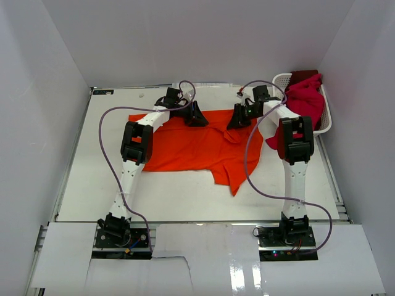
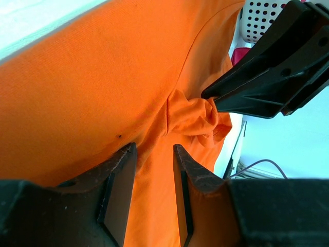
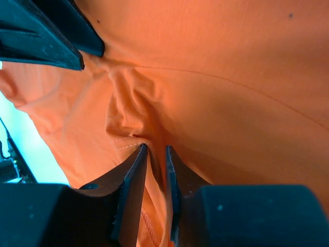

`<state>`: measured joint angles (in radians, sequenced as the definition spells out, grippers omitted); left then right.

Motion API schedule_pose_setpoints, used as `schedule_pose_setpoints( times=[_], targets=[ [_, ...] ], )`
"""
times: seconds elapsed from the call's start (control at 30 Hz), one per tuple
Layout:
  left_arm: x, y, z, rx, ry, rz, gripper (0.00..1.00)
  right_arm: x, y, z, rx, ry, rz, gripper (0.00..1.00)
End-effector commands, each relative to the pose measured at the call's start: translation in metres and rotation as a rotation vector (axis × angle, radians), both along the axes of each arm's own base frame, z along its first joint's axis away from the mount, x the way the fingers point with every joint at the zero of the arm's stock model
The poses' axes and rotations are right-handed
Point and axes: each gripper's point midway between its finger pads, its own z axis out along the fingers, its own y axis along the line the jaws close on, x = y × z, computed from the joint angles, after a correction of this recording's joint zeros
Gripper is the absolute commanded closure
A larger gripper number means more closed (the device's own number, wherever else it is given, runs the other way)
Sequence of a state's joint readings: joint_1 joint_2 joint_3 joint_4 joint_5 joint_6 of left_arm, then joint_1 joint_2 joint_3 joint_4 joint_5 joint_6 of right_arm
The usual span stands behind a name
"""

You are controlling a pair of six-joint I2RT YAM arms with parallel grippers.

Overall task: Fold and stack the t-shirts
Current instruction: Fold the flattened tshirt in 1/3 of the way

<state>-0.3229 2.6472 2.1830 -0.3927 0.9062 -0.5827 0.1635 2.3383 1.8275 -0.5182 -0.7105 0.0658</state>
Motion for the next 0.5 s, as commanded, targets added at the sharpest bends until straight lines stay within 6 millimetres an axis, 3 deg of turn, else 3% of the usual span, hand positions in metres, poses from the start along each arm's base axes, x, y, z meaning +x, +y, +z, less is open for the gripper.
schedule_pose_setpoints(
  times=[0.0, 0.1, 0.17, 0.2, 0.47],
  targets=[
    [-0.007, 0.002, -0.002, 0.038, 0.010, -0.008, 0.54, 0.012, -0.004, 0.027, 0.032, -0.069, -0.013, 0.73],
    [-0.007, 0.003, -0.004, 0.041, 0.011, -0.007, 0.54, 0.025, -0.014, 0.039, 0.000, -0.122, -0.055, 0.76],
    [-0.008, 0.003, -0.004, 0.041, 0.012, -0.008, 0.54, 0.033, -0.017, 0.046, -0.019, -0.143, -0.076, 0.83],
    [-0.008, 0.003, -0.003, 0.040, 0.011, -0.008, 0.54, 0.036, -0.020, 0.047, -0.026, -0.147, -0.087, 0.92],
    [-0.010, 0.002, -0.003, 0.043, 0.011, -0.012, 0.54, 0.051, -0.037, 0.043, -0.080, -0.163, -0.149, 0.92]
  ],
)
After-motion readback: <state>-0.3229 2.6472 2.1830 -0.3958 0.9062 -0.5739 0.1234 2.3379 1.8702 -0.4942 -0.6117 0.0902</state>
